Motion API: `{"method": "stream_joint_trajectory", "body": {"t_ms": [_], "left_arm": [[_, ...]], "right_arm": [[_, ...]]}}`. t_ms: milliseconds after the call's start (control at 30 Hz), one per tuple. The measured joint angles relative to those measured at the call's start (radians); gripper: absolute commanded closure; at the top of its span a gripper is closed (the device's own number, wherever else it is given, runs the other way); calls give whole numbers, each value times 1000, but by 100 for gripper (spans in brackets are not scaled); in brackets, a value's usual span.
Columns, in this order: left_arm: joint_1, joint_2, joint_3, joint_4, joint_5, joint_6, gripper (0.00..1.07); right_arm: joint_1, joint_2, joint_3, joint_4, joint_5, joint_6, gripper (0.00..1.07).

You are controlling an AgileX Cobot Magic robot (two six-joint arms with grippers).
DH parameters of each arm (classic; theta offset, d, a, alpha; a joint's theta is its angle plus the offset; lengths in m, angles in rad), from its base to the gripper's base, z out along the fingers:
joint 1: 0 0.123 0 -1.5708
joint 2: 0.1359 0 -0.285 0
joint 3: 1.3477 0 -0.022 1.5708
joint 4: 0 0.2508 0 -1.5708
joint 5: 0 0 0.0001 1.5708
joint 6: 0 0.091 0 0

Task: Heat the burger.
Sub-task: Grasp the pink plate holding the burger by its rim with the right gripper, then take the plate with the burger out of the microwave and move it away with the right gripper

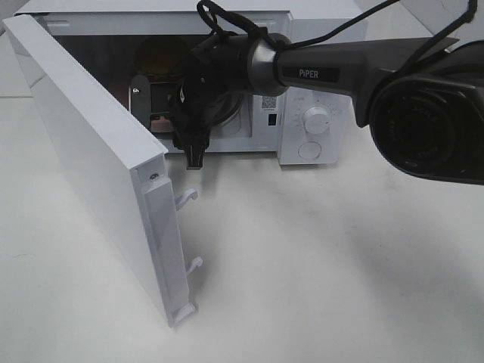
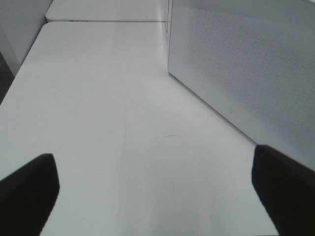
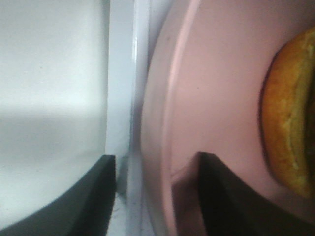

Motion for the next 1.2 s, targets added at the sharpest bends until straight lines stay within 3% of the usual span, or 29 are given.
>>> {"method": "stream_joint_trajectory", "body": {"t_ms": [33,67,100,667,1200], "left_arm": [[0,0,0,0,0,0,7],[0,0,0,0,0,0,7],[0,0,0,0,0,0,7],[0,0,0,0,0,0,7],[0,0,0,0,0,0,7]], "right_arm": [[2,-3,0,9,7,-2,96],[2,-3,0,9,7,-2,96],[7,-9,0,17,14,-7,107],[7,-35,0,36,25,-77,107],[0,-233,336,40,-83,-293,107]]}}
